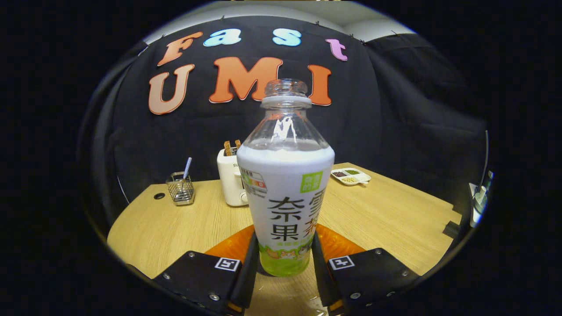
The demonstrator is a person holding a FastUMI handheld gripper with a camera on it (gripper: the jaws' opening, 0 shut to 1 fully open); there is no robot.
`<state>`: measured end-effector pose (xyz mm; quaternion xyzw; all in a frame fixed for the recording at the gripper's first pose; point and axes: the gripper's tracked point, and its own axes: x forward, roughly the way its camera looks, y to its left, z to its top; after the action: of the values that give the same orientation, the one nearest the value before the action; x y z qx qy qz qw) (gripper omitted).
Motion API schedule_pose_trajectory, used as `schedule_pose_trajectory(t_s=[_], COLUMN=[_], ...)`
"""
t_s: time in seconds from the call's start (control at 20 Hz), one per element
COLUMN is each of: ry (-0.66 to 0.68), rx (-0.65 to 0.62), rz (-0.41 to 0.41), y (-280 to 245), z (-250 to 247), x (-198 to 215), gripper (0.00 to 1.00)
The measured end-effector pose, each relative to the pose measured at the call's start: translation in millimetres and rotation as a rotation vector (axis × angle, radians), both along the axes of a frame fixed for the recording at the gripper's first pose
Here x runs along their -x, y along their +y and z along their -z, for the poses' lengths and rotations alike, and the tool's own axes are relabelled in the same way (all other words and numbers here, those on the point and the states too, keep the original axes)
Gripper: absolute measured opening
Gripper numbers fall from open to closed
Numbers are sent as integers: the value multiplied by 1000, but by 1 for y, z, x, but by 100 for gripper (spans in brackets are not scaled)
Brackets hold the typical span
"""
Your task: Take the bottle from table, then pour the juice into the cup, finally place the bottle on the coaster
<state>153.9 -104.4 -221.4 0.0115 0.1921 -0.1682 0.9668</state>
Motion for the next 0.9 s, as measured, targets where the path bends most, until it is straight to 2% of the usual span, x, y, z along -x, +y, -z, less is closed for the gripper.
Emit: schedule_pose_trajectory(t_s=[0.4,0.6,0.9], ry=[53,81,70], rx=[20,16,-26], rz=[-20,-14,18], y=[13,18,16], z=[44,64,62], x=[-32,-33,-28], gripper=[62,62,68])
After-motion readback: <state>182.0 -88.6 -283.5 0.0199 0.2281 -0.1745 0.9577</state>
